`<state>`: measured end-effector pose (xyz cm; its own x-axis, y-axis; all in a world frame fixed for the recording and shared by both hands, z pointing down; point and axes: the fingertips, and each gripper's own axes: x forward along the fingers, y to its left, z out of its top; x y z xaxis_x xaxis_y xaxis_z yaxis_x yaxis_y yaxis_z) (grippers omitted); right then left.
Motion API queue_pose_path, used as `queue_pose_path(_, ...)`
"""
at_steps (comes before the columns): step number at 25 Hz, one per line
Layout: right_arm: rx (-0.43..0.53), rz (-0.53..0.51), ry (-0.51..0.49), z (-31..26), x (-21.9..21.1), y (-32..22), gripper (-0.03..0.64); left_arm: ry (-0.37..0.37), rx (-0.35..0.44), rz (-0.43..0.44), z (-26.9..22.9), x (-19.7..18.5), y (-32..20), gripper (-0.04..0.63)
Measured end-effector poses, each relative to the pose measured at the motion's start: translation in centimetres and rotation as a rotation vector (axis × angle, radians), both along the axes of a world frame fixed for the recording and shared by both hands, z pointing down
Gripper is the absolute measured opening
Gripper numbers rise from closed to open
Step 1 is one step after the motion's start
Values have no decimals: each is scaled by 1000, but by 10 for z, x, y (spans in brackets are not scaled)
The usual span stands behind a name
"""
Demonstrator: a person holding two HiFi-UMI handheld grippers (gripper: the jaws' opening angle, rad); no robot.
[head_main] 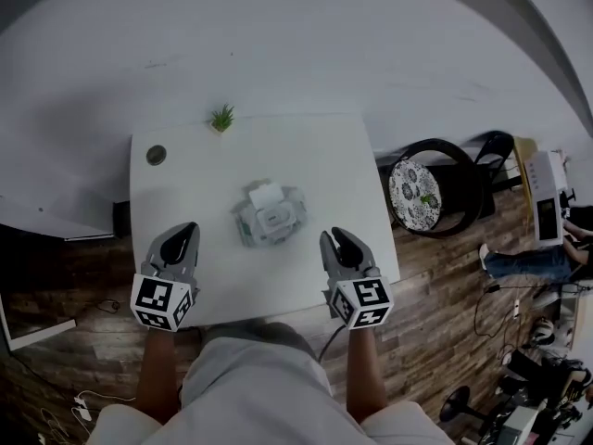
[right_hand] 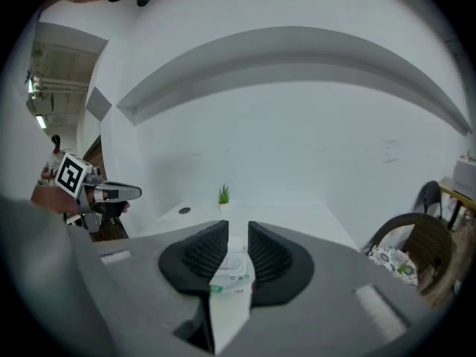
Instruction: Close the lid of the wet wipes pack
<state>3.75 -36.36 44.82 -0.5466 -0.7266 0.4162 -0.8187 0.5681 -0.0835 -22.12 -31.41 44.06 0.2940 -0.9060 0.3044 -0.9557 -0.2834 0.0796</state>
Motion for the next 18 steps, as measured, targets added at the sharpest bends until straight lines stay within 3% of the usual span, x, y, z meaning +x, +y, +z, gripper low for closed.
queue_pose_path(9, -26, -64, 20, 13, -7, -21, 89, 17, -44, -14, 19, 5, -14, 0)
queue_pose_path(18, -52, -184, -16, 24, -16, -62, 89, -6, -74, -99, 26, 12, -32, 0)
